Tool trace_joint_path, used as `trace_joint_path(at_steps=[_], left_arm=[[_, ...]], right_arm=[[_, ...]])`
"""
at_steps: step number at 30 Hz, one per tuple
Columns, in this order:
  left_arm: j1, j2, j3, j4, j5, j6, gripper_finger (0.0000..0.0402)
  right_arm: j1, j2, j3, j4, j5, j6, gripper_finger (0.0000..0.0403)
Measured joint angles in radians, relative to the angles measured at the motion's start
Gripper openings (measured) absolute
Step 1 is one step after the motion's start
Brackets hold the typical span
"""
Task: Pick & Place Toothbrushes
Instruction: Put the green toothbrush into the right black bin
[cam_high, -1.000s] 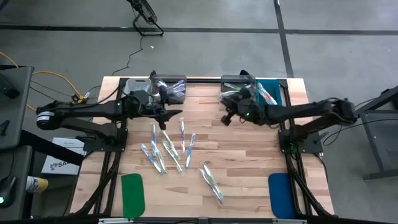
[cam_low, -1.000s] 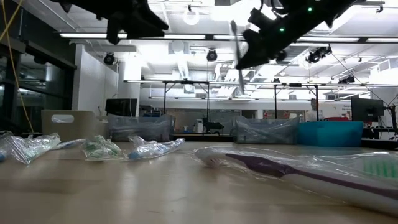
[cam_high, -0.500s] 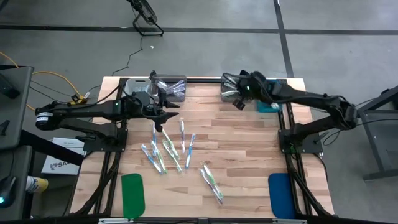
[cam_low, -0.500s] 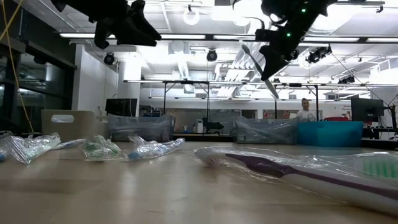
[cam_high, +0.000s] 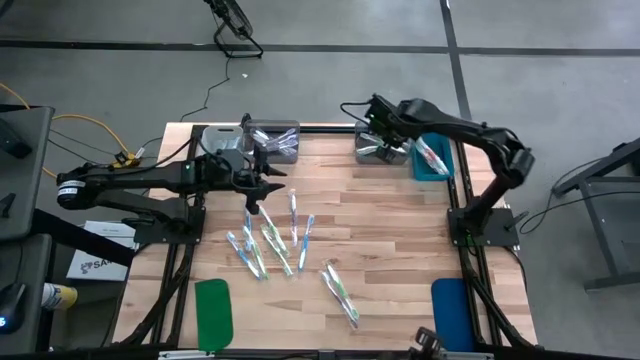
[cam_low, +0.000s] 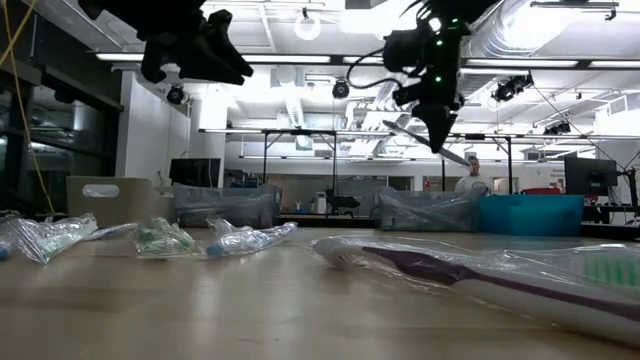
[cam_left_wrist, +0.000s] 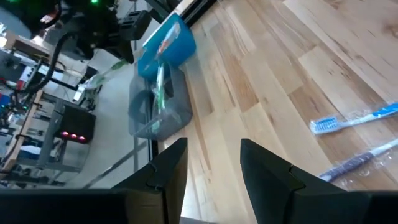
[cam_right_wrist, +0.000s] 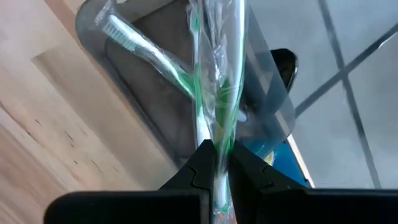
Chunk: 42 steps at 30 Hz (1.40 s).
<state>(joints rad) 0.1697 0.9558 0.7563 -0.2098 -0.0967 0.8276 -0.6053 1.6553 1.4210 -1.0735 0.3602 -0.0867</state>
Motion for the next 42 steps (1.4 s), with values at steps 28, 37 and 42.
trace_joint_path(at_steps=[28, 37, 42], left_arm=[[0.000, 0.000, 0.000, -0.084, 0.002, -0.027, 0.0142], [0.000, 0.000, 0.000, -0.087, 0.017, -0.044, 0.0142], [0.000, 0.000, 0.000, -0.102, 0.017, -0.049, 0.0142]], right_arm=[[-0.089, 0.196, 0.167, -0.150, -0.057, -0.087, 0.0017], [-0.099, 0.297, 0.166, -0.145, -0.030, -0.076, 0.0022], [-0.112, 0.342, 0.166, -0.141, -0.032, -0.069, 0.0022]])
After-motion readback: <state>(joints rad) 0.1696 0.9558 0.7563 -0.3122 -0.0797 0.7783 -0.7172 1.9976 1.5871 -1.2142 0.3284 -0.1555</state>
